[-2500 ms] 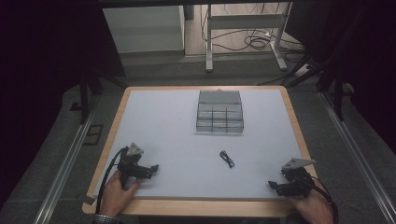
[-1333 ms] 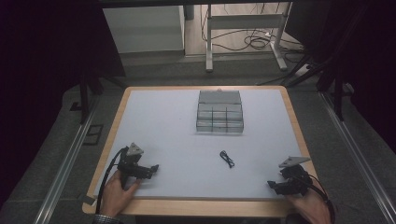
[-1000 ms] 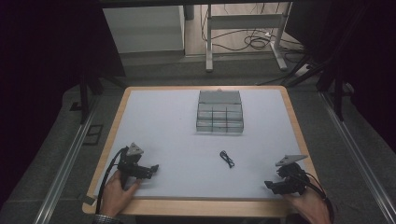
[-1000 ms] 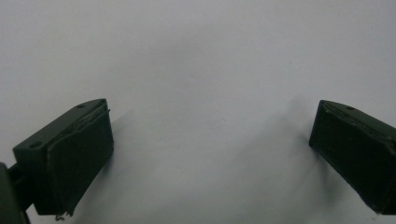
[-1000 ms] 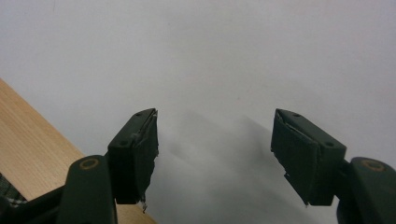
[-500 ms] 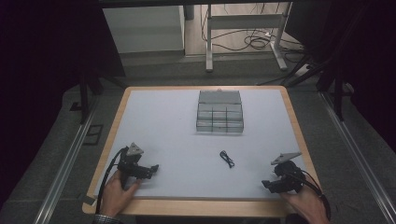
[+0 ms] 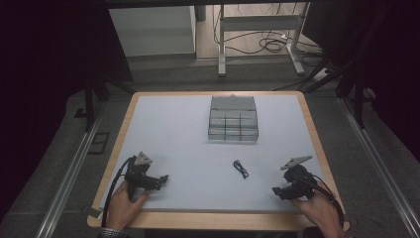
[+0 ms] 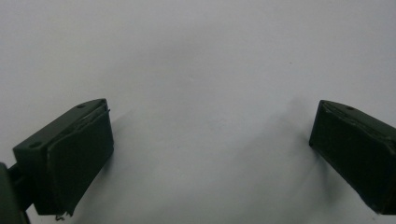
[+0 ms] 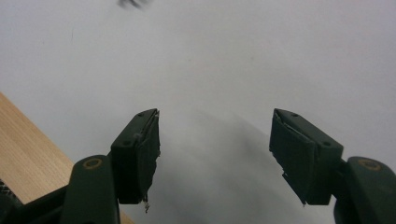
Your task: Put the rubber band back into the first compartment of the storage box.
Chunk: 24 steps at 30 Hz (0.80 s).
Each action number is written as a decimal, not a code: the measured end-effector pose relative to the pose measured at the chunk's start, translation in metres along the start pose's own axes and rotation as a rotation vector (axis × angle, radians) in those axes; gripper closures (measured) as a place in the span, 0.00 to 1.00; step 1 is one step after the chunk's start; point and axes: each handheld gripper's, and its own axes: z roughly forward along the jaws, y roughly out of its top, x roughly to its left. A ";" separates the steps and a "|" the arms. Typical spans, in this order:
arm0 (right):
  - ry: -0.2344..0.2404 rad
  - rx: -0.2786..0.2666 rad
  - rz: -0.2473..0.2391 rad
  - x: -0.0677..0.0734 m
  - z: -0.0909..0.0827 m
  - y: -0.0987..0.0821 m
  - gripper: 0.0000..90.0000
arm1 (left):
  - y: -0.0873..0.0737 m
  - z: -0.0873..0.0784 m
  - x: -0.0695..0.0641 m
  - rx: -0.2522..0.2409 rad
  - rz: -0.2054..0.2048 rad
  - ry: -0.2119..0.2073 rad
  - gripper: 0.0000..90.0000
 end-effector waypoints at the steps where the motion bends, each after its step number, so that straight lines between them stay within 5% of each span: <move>1: 0.006 0.001 0.002 0.000 0.001 0.001 0.37 | 0.000 0.000 0.000 0.000 0.000 0.000 0.00; 24: 0.062 0.069 -0.027 0.006 0.017 0.039 0.40 | 0.000 0.000 0.000 0.000 0.000 0.000 0.00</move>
